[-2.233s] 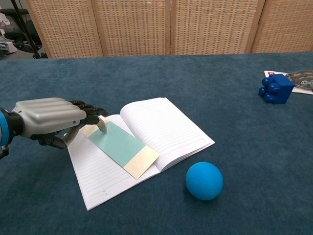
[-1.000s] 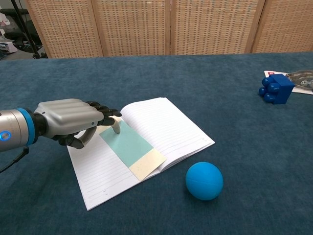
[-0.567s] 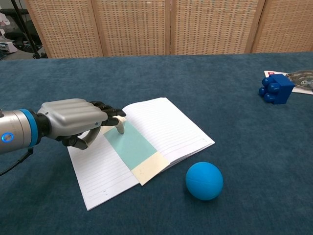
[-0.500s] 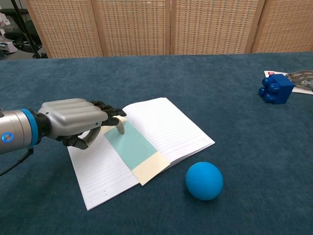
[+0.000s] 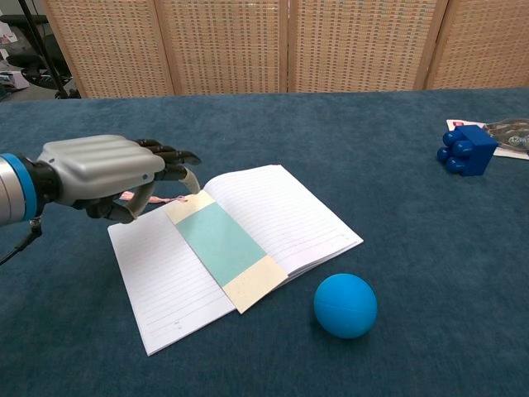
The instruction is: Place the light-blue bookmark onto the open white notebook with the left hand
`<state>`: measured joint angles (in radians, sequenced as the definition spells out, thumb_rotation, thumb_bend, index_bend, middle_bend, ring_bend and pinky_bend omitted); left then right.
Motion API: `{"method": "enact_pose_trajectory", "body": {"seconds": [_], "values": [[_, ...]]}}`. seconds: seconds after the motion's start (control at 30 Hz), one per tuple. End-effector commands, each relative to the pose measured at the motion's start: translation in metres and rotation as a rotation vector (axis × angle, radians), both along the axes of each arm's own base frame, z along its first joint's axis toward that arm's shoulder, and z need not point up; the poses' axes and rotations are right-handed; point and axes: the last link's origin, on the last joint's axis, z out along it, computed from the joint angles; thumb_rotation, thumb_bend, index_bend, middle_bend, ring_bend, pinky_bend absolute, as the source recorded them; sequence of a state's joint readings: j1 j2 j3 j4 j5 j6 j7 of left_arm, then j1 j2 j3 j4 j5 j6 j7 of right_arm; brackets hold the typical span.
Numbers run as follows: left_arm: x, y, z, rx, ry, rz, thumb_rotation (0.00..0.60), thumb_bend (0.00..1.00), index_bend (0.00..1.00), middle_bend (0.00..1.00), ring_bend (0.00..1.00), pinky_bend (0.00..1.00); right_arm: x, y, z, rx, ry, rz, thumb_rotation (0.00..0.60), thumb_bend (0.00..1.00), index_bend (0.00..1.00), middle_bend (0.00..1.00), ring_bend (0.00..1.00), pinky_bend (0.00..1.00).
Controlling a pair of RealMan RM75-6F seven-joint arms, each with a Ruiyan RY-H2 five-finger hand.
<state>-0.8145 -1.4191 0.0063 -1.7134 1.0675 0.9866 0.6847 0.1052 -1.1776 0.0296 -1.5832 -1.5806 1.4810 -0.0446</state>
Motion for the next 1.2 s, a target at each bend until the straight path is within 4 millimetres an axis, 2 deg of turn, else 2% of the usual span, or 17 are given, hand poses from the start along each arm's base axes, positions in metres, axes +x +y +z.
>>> {"method": "enact_pose_trajectory", "body": {"seconds": [0.03, 0.23, 0.57, 0.8, 1.2], "values": [[0.0, 0.0, 0.008, 0.003, -0.037, 0.014, 0.6, 1.0, 0.21, 0.0, 0.0, 0.0, 0.0, 0.0, -0.001, 0.002, 0.002, 0.001, 0.6, 0.09, 0.0, 0.0, 0.0, 0.0], [0.003, -0.007, 0.005, -0.076, -0.085, 0.042, 0.6, 1.0, 0.21, 0.0, 0.0, 0.0, 0.001, 0.0, -0.002, 0.004, 0.006, 0.003, 0.6, 0.09, 0.0, 0.0, 0.0, 0.0], [0.019, -0.03, -0.021, -0.182, -0.082, -0.005, 0.6, 1.0, 0.21, 0.0, 0.0, 0.0, 0.0, 0.0, 0.0, 0.0, -0.001, -0.003, 0.6, 0.09, 0.0, 0.0, 0.0, 0.0], [0.026, -0.04, -0.032, -0.214, -0.075, -0.013, 0.6, 1.0, 0.21, 0.0, 0.0, 0.0, 0.0, 0.0, 0.001, -0.003, -0.005, -0.002, 0.6, 0.09, 0.0, 0.0, 0.0, 0.0], [0.022, -0.042, -0.035, -0.213, -0.042, -0.008, 0.6, 1.0, 0.21, 0.0, 0.0, 0.0, 0.0, 0.0, 0.001, -0.004, -0.005, 0.0, 0.6, 0.09, 0.0, 0.0, 0.0, 0.0]]}}
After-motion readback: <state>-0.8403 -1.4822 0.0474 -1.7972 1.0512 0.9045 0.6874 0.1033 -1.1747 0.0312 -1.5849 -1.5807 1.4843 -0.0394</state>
